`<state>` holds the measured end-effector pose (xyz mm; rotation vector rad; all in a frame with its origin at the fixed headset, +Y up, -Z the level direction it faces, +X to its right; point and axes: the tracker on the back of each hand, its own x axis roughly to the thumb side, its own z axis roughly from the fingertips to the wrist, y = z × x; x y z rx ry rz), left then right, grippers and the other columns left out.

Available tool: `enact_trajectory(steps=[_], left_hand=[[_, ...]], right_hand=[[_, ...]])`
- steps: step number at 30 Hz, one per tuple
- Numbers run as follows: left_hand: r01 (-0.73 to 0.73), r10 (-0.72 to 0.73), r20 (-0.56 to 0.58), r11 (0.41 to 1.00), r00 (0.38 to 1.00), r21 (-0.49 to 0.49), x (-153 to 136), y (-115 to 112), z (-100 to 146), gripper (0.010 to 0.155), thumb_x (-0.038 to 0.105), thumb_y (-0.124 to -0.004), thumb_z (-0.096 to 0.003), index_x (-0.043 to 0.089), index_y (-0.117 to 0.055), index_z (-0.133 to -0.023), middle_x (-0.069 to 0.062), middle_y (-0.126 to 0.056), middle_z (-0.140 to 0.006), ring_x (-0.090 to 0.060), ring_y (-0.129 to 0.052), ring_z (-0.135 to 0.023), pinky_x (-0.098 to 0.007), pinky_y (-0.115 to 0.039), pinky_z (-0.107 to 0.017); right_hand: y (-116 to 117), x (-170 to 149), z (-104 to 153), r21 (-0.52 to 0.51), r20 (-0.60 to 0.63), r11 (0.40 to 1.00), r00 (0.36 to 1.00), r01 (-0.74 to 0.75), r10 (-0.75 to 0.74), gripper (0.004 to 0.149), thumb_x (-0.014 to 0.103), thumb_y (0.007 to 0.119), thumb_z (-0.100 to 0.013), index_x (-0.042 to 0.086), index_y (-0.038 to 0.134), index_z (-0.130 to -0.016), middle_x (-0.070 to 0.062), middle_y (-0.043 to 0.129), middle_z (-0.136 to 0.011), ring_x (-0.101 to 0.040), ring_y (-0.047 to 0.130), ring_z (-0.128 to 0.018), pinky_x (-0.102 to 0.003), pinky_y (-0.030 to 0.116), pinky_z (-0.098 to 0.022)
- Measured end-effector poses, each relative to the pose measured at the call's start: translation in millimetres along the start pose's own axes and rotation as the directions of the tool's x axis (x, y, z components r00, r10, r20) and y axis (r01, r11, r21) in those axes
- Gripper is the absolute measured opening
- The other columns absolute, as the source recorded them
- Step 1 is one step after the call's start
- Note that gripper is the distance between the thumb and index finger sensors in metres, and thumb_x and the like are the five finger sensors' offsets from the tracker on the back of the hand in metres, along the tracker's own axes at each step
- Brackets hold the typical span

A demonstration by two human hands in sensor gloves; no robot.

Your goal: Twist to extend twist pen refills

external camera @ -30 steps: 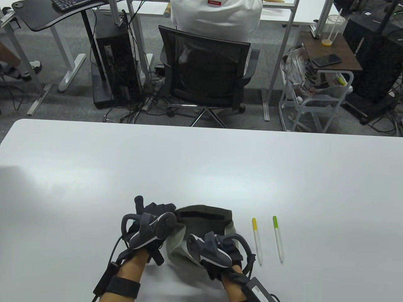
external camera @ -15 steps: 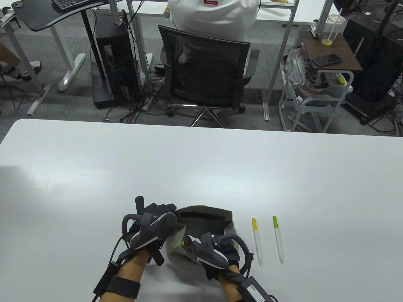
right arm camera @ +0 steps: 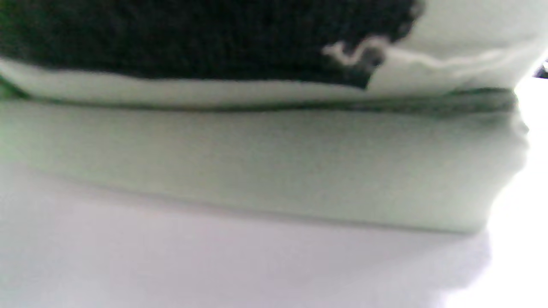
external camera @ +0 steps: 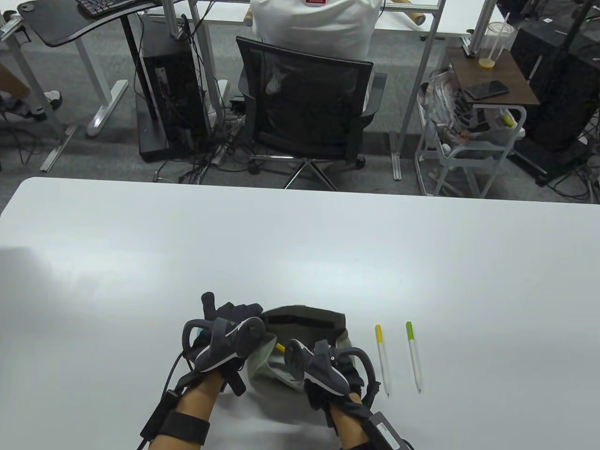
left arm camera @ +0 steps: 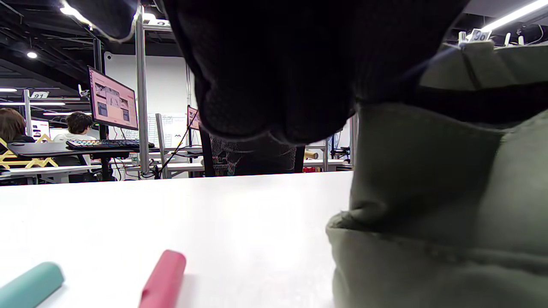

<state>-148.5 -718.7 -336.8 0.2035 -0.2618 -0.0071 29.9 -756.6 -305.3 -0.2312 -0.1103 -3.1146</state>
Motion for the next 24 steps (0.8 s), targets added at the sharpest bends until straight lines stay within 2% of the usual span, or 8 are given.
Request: enact_trajectory(steps=[4,7,10,13,16,19,21,24], left_hand=[[0.005,-0.005,-0.003,1.000,1.000,0.004,1,1,0,0.044,0.039,-0.084,-0.0517,0.017,-0.087,-0.089,-0.001,-0.102,-0.068,-0.028,-0.101,-0.064,-0.078,-0.047,-0.068],[-0.010,0.010,-0.012,1.000,1.000,0.002,0,2,-1,0.045,0.040,-0.084,-0.0517,0.017,-0.087,-0.090,-0.002,-0.102,-0.070,-0.028,-0.100,-0.065,-0.078,-0.047,-0.068],[-0.045,0.044,-0.042,0.999,0.998,-0.023,-3,14,-1,0.051,0.044,-0.084,-0.0516,0.016,-0.084,-0.094,-0.004,-0.100,-0.076,-0.031,-0.098,-0.070,-0.079,-0.045,-0.067],[-0.115,0.117,-0.047,0.993,0.992,0.039,-1,40,0,0.056,0.049,-0.081,-0.0527,0.014,-0.082,-0.097,-0.007,-0.099,-0.080,-0.034,-0.096,-0.074,-0.080,-0.043,-0.067],[-0.158,0.161,-0.015,0.982,0.987,0.103,7,76,1,0.058,0.050,-0.079,-0.0533,0.014,-0.082,-0.098,-0.009,-0.098,-0.082,-0.035,-0.095,-0.075,-0.080,-0.043,-0.067],[-0.243,0.240,0.037,0.959,0.970,0.145,18,109,3,0.059,0.052,-0.078,-0.0541,0.014,-0.082,-0.098,-0.009,-0.098,-0.083,-0.036,-0.095,-0.076,-0.080,-0.042,-0.067],[-0.347,0.335,0.099,0.926,0.937,0.147,30,131,3,0.060,0.053,-0.077,-0.0540,0.013,-0.082,-0.099,-0.010,-0.098,-0.084,-0.037,-0.095,-0.077,-0.081,-0.042,-0.067],[-0.393,0.378,0.134,0.913,0.916,0.112,44,145,1,0.065,0.056,-0.078,-0.0529,0.012,-0.081,-0.100,-0.011,-0.097,-0.085,-0.038,-0.094,-0.078,-0.081,-0.041,-0.067]], right_hand=[[-17,-16,5,-0.098,-0.028,0.973,0.977,0.208,-0.212,0.044,0.031,0.079,-0.032,0.022,0.089,-0.074,-0.006,0.099,-0.065,-0.012,0.099,-0.031,-0.027,0.086,-0.020],[-36,-27,14,-0.229,-0.007,0.907,0.931,0.353,-0.364,0.044,0.031,0.079,-0.032,0.022,0.089,-0.074,-0.007,0.099,-0.064,-0.012,0.099,-0.030,-0.027,0.085,-0.019],[-55,-38,27,-0.357,0.029,0.805,0.867,0.473,-0.497,0.044,0.031,0.078,-0.033,0.022,0.089,-0.075,-0.006,0.099,-0.064,-0.011,0.099,-0.029,-0.026,0.085,-0.019],[-68,-48,36,-0.454,0.052,0.701,0.801,0.551,-0.596,0.044,0.032,0.077,-0.034,0.021,0.088,-0.075,-0.006,0.099,-0.063,-0.010,0.099,-0.027,-0.025,0.085,-0.017],[-72,-54,40,-0.496,0.073,0.640,0.763,0.586,-0.642,0.045,0.033,0.077,-0.034,0.020,0.087,-0.076,-0.006,0.100,-0.061,-0.008,0.099,-0.025,-0.025,0.086,-0.016],[-73,-54,42,-0.497,0.084,0.632,0.758,0.594,-0.646,0.044,0.034,0.078,-0.034,0.020,0.088,-0.075,-0.006,0.100,-0.061,-0.008,0.099,-0.024,-0.024,0.085,-0.016],[-74,-52,43,-0.499,0.099,0.637,0.768,0.588,-0.632,0.044,0.034,0.079,-0.034,0.020,0.088,-0.075,-0.006,0.100,-0.061,-0.008,0.099,-0.024,-0.024,0.085,-0.016],[-75,-48,45,-0.495,0.118,0.641,0.777,0.586,-0.618,0.044,0.035,0.079,-0.034,0.020,0.088,-0.075,-0.006,0.100,-0.060,-0.008,0.099,-0.024,-0.024,0.085,-0.016]])
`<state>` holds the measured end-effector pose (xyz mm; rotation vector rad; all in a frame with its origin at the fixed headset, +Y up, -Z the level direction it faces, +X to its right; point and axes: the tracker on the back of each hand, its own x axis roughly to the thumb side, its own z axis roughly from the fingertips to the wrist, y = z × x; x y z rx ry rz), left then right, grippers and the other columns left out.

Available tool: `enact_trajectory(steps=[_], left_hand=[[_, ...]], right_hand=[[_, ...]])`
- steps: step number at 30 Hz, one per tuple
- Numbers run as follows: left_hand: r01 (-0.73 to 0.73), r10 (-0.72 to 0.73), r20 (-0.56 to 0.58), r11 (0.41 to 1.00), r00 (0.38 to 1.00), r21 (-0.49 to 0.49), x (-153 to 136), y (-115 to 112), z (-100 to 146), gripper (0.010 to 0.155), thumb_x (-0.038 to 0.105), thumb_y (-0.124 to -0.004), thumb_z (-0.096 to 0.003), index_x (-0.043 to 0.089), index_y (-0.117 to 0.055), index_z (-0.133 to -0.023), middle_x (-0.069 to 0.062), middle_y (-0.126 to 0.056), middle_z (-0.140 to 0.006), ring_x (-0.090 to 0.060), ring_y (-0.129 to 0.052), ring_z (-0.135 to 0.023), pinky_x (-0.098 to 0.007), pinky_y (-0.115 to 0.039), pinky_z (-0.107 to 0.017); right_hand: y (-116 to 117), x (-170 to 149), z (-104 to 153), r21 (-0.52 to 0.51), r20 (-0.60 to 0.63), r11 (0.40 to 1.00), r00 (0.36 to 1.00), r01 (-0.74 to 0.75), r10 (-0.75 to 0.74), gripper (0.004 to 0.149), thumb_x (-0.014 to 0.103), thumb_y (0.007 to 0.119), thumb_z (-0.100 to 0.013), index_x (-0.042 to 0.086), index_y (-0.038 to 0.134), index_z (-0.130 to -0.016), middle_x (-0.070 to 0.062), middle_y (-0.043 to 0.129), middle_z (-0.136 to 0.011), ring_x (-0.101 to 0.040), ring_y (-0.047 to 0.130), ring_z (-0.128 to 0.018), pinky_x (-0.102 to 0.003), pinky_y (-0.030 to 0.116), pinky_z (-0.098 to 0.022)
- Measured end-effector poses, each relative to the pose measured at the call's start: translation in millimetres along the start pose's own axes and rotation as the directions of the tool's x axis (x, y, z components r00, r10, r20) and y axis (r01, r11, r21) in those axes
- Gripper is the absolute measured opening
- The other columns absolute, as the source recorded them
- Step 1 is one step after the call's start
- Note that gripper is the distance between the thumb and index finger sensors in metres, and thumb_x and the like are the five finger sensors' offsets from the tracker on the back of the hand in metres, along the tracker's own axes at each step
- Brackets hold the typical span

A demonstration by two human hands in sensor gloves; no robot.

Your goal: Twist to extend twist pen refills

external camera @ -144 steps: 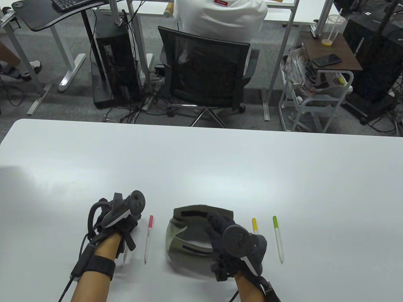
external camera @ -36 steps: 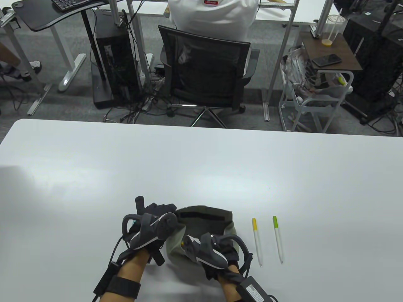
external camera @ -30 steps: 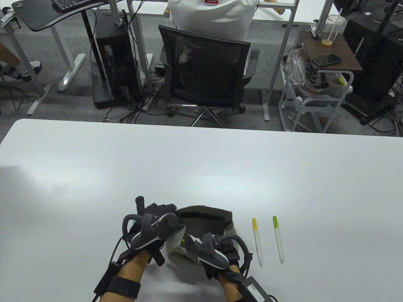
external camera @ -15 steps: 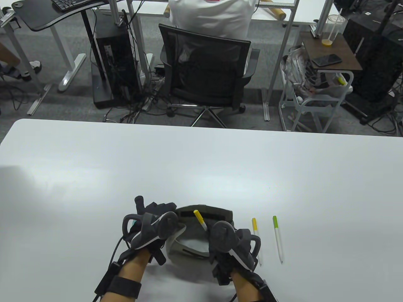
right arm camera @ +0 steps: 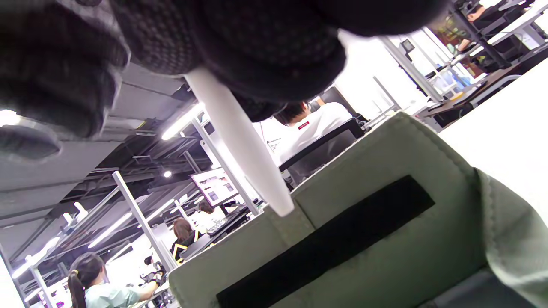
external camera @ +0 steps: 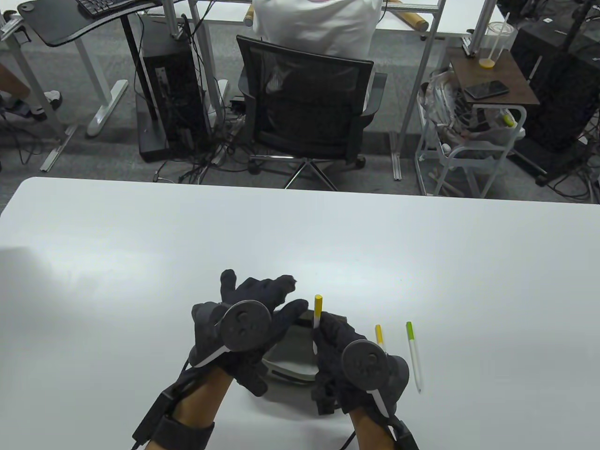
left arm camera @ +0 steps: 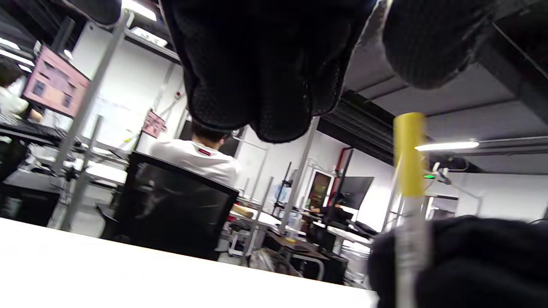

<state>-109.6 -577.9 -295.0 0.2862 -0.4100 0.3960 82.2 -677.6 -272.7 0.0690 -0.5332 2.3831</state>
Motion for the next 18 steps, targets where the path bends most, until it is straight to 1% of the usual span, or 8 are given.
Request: enact_trajectory(steps=[3,7,10,15,18], left_hand=[[0.050,-0.050,0.007,0.998,0.999,-0.025,13,0,-4,0.066,0.058,-0.080,-0.0518,0.012,-0.081,-0.100,-0.011,-0.097,-0.085,-0.038,-0.094,-0.078,-0.081,-0.041,-0.067],[0.130,-0.130,0.012,0.991,0.992,-0.026,26,-6,-8,0.060,0.055,-0.084,-0.0505,0.015,-0.084,-0.095,-0.008,-0.099,-0.081,-0.035,-0.096,-0.074,-0.081,-0.042,-0.068],[0.165,-0.166,0.018,0.986,0.986,0.019,28,-10,-8,0.056,0.052,-0.087,-0.0496,0.017,-0.085,-0.093,-0.006,-0.100,-0.078,-0.033,-0.098,-0.072,-0.080,-0.044,-0.068],[0.153,-0.154,0.020,0.987,0.988,0.046,28,-14,-7,0.051,0.047,-0.090,-0.0484,0.017,-0.087,-0.089,-0.004,-0.102,-0.073,-0.031,-0.099,-0.068,-0.080,-0.046,-0.068],[0.125,-0.128,0.043,0.990,0.991,0.059,28,-14,-7,0.049,0.044,-0.090,-0.0488,0.015,-0.088,-0.088,-0.005,-0.103,-0.071,-0.031,-0.101,-0.066,-0.079,-0.047,-0.068]], right_hand=[[-1,3,2,0.000,0.017,1.000,1.000,-0.011,0.011,0.044,0.035,0.080,-0.034,0.020,0.088,-0.075,-0.006,0.100,-0.060,-0.008,0.099,-0.024,-0.024,0.085,-0.016],[0,5,3,0.000,0.029,0.999,0.999,-0.032,0.032,0.044,0.035,0.080,-0.034,0.020,0.089,-0.074,-0.006,0.100,-0.060,-0.008,0.099,-0.024,-0.024,0.085,-0.016],[0,5,3,0.001,0.029,0.999,0.999,-0.032,0.032,0.044,0.035,0.080,-0.034,0.020,0.089,-0.074,-0.005,0.100,-0.060,-0.008,0.098,-0.024,-0.024,0.085,-0.016],[1,6,4,0.004,0.037,0.999,0.999,-0.034,0.034,0.044,0.035,0.080,-0.034,0.020,0.089,-0.074,-0.006,0.100,-0.060,-0.008,0.098,-0.024,-0.024,0.085,-0.016],[1,6,3,0.003,0.032,1.000,0.999,-0.028,0.028,0.044,0.035,0.080,-0.034,0.020,0.089,-0.074,-0.006,0.100,-0.060,-0.008,0.098,-0.024,-0.024,0.085,-0.016]])
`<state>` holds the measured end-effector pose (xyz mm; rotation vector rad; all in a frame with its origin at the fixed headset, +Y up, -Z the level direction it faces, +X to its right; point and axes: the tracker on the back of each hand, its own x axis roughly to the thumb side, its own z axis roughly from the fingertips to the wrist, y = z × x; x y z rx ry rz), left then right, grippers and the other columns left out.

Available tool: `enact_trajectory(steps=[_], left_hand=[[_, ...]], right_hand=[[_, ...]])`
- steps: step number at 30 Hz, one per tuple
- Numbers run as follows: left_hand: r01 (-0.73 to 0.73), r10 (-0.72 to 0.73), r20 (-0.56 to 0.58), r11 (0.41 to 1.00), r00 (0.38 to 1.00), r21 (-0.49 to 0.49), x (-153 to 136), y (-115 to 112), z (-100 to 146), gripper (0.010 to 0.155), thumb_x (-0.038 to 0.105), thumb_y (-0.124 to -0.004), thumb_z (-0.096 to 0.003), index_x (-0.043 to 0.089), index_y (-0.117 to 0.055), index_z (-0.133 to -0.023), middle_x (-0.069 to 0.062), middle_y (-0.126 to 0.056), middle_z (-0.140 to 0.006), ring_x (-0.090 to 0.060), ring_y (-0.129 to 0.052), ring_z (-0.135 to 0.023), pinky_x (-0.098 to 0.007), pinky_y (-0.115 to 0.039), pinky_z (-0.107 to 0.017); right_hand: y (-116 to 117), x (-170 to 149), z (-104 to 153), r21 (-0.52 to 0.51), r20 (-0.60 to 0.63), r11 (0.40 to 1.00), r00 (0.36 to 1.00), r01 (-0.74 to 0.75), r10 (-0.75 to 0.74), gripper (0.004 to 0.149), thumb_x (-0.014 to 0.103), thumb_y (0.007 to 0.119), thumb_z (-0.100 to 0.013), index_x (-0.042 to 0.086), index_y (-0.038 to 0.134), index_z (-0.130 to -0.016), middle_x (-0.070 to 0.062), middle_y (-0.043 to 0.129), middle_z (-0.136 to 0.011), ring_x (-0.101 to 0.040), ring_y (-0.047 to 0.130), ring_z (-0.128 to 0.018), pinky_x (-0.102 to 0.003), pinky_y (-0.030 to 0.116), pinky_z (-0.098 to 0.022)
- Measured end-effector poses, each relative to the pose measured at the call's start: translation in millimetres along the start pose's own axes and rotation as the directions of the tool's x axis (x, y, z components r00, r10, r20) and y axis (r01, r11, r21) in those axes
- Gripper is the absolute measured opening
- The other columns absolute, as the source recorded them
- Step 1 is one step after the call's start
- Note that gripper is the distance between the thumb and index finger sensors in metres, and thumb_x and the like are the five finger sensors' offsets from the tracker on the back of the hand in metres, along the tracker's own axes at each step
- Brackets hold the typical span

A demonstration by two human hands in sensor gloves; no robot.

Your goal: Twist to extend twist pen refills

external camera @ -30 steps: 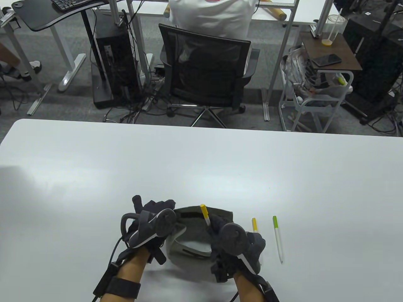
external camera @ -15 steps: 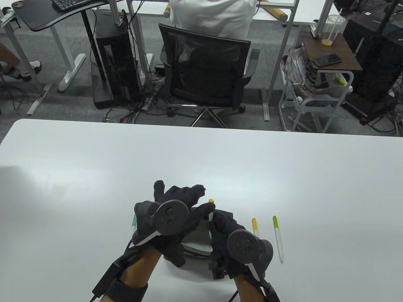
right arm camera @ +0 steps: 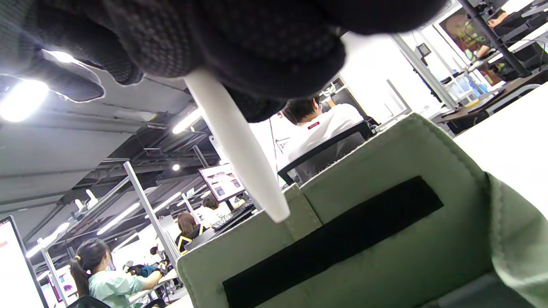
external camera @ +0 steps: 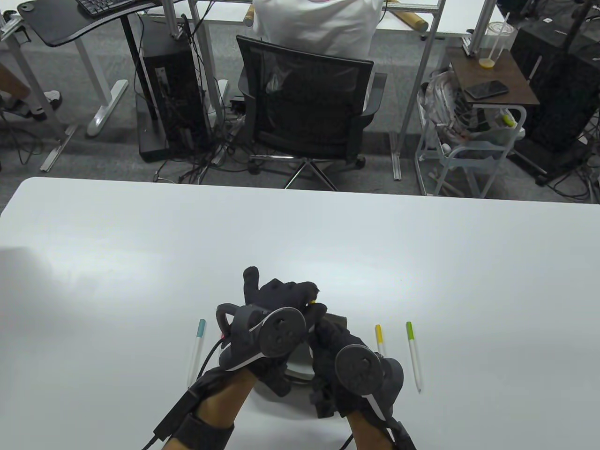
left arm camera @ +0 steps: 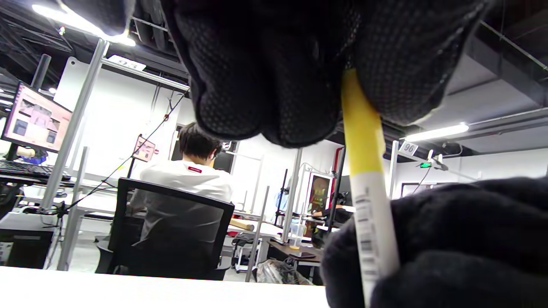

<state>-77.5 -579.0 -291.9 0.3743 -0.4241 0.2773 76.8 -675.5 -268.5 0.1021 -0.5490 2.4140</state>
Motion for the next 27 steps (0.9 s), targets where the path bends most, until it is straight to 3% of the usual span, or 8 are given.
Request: enact_trajectory(steps=[20,27], left_hand=[[-0.087,0.089,0.062,0.996,0.994,-0.028,-6,-8,4,0.045,0.030,-0.084,-0.0507,0.018,-0.085,-0.094,-0.006,-0.103,-0.082,-0.030,-0.101,-0.075,-0.078,-0.047,-0.069],[-0.291,0.305,0.114,0.949,0.946,-0.124,-17,-13,2,0.046,0.021,-0.076,-0.0529,0.025,-0.078,-0.099,-0.003,-0.094,-0.095,-0.031,-0.092,-0.088,-0.076,-0.045,-0.071]], right_hand=[[1,-2,-1,0.021,-0.017,1.000,1.000,0.000,0.000,0.044,0.033,0.079,-0.034,0.021,0.088,-0.075,-0.006,0.100,-0.061,-0.008,0.098,-0.025,-0.025,0.085,-0.017],[-1,-2,-2,0.028,-0.018,0.999,0.999,0.037,-0.036,0.044,0.031,0.077,-0.034,0.022,0.087,-0.076,-0.005,0.099,-0.063,-0.008,0.098,-0.026,-0.025,0.085,-0.017]])
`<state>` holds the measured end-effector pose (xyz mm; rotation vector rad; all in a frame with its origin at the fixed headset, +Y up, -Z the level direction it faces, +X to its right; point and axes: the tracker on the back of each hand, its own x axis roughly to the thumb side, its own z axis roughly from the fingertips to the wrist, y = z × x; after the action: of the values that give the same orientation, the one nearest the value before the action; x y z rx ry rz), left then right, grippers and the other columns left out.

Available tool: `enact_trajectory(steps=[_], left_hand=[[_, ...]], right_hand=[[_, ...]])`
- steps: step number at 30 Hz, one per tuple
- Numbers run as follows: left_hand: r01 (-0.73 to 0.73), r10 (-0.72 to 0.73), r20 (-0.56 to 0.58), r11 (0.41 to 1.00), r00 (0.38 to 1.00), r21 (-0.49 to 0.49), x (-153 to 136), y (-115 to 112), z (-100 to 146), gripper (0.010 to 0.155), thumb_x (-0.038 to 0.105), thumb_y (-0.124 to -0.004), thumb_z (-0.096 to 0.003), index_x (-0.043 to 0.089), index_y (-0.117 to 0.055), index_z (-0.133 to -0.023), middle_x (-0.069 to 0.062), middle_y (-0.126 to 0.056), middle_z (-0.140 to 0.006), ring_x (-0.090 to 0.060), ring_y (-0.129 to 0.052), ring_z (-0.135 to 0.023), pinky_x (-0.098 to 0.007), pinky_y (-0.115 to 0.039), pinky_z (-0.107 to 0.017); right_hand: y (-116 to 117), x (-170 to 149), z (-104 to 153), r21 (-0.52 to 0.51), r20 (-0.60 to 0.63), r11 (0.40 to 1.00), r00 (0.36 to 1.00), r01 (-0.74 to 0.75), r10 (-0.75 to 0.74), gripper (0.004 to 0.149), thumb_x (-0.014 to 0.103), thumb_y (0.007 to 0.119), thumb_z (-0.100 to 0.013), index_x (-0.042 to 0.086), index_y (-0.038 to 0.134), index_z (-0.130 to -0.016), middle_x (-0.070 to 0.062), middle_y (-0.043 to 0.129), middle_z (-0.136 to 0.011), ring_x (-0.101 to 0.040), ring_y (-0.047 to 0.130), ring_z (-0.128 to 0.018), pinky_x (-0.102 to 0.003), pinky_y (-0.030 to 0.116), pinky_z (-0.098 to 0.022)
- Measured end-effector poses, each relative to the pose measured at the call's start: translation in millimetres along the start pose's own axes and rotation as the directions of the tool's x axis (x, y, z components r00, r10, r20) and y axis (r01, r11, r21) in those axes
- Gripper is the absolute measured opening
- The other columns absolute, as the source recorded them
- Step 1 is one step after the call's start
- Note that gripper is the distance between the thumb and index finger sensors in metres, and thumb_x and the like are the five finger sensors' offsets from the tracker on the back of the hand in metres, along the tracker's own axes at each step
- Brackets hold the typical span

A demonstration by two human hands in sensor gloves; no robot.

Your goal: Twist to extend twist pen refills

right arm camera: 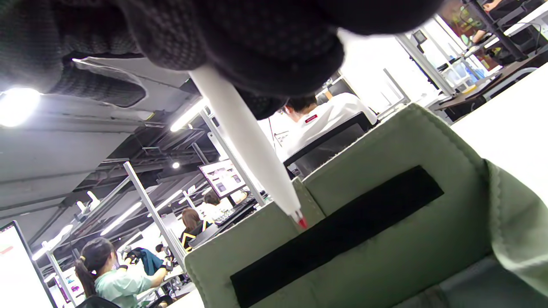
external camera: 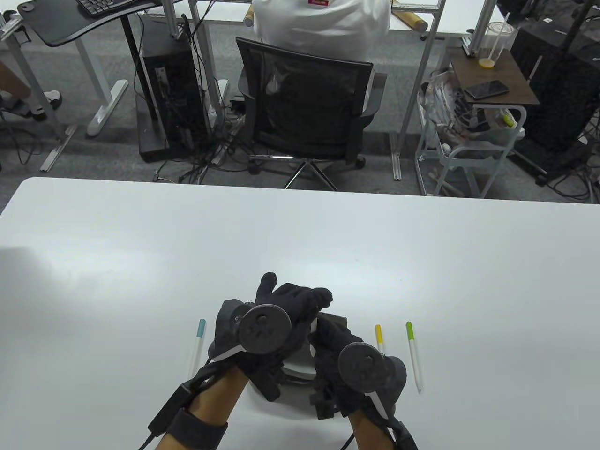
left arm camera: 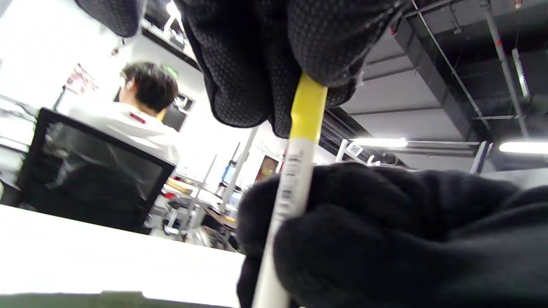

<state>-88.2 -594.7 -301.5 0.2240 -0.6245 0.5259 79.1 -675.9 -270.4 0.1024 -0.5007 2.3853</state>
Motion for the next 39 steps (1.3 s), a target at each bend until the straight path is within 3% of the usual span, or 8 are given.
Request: enact_trajectory(steps=[5,10,13,17,21,25,31,39], left_hand=[[-0.096,0.096,0.016,0.995,0.995,-0.017,-8,0,-1,0.046,0.021,-0.077,-0.0528,0.027,-0.079,-0.098,-0.003,-0.093,-0.097,-0.030,-0.090,-0.091,-0.076,-0.045,-0.071],[-0.128,0.128,0.019,0.991,0.992,0.041,-15,5,2,0.045,0.022,-0.081,-0.0512,0.025,-0.082,-0.096,-0.003,-0.097,-0.092,-0.029,-0.095,-0.085,-0.075,-0.047,-0.071],[-0.092,0.097,-0.031,0.988,0.995,0.124,-27,19,4,0.046,0.025,-0.083,-0.0511,0.022,-0.082,-0.097,-0.004,-0.100,-0.088,-0.028,-0.098,-0.080,-0.075,-0.048,-0.071],[0.060,-0.037,-0.179,0.990,0.983,0.127,-56,39,7,0.047,0.027,-0.086,-0.0505,0.016,-0.084,-0.096,-0.007,-0.102,-0.083,-0.030,-0.100,-0.075,-0.075,-0.050,-0.070],[0.232,-0.205,-0.333,0.972,0.920,0.043,-94,48,19,0.048,0.031,-0.088,-0.0499,0.014,-0.086,-0.094,-0.008,-0.103,-0.079,-0.031,-0.101,-0.070,-0.075,-0.051,-0.069],[0.310,-0.313,-0.455,0.947,0.834,-0.084,-133,46,35,0.049,0.035,-0.091,-0.0484,0.013,-0.087,-0.092,-0.008,-0.104,-0.074,-0.031,-0.101,-0.066,-0.075,-0.052,-0.068],[0.397,-0.487,-0.523,0.873,0.699,-0.282,-181,34,57,0.049,0.037,-0.092,-0.0474,0.014,-0.088,-0.090,-0.007,-0.104,-0.073,-0.030,-0.102,-0.064,-0.075,-0.052,-0.068],[0.390,-0.615,-0.518,0.784,0.594,-0.483,-224,-3,69,0.049,0.037,-0.092,-0.0469,0.014,-0.088,-0.090,-0.007,-0.105,-0.072,-0.029,-0.102,-0.064,-0.075,-0.052,-0.068]], right_hand=[[1,0,0,0.012,0.008,1.000,1.000,0.012,-0.012,0.044,0.030,0.076,-0.034,0.022,0.087,-0.076,-0.005,0.099,-0.064,-0.008,0.098,-0.026,-0.025,0.085,-0.018],[-1,-3,-1,0.007,-0.003,0.999,0.999,0.050,-0.050,0.045,0.034,0.079,-0.034,0.023,0.087,-0.077,-0.003,0.099,-0.066,-0.009,0.099,-0.027,-0.025,0.085,-0.019],[0,-6,0,-0.019,-0.017,1.000,1.000,0.020,-0.020,0.047,0.035,0.079,-0.034,0.022,0.086,-0.079,-0.003,0.099,-0.066,-0.009,0.098,-0.027,-0.026,0.085,-0.019],[0,-10,-1,-0.016,-0.025,1.000,1.000,0.009,-0.010,0.047,0.036,0.080,-0.034,0.022,0.087,-0.079,-0.004,0.099,-0.065,-0.010,0.098,-0.027,-0.026,0.085,-0.019],[0,-9,-1,-0.021,-0.022,1.000,1.000,0.006,-0.006,0.047,0.038,0.080,-0.034,0.022,0.087,-0.078,-0.004,0.099,-0.064,-0.010,0.098,-0.027,-0.026,0.085,-0.019],[0,-9,0,-0.022,-0.008,1.000,1.000,-0.013,0.012,0.047,0.039,0.081,-0.034,0.022,0.087,-0.077,-0.003,0.099,-0.063,-0.010,0.098,-0.027,-0.026,0.085,-0.019],[2,-8,1,-0.017,-0.001,0.999,0.999,-0.032,0.032,0.047,0.039,0.081,-0.034,0.022,0.088,-0.077,-0.003,0.099,-0.063,-0.010,0.098,-0.026,-0.026,0.085,-0.019],[2,-8,1,-0.022,-0.002,0.999,0.999,-0.034,0.034,0.046,0.039,0.081,-0.034,0.023,0.088,-0.076,-0.003,0.100,-0.062,-0.010,0.098,-0.026,-0.026,0.085,-0.018]])
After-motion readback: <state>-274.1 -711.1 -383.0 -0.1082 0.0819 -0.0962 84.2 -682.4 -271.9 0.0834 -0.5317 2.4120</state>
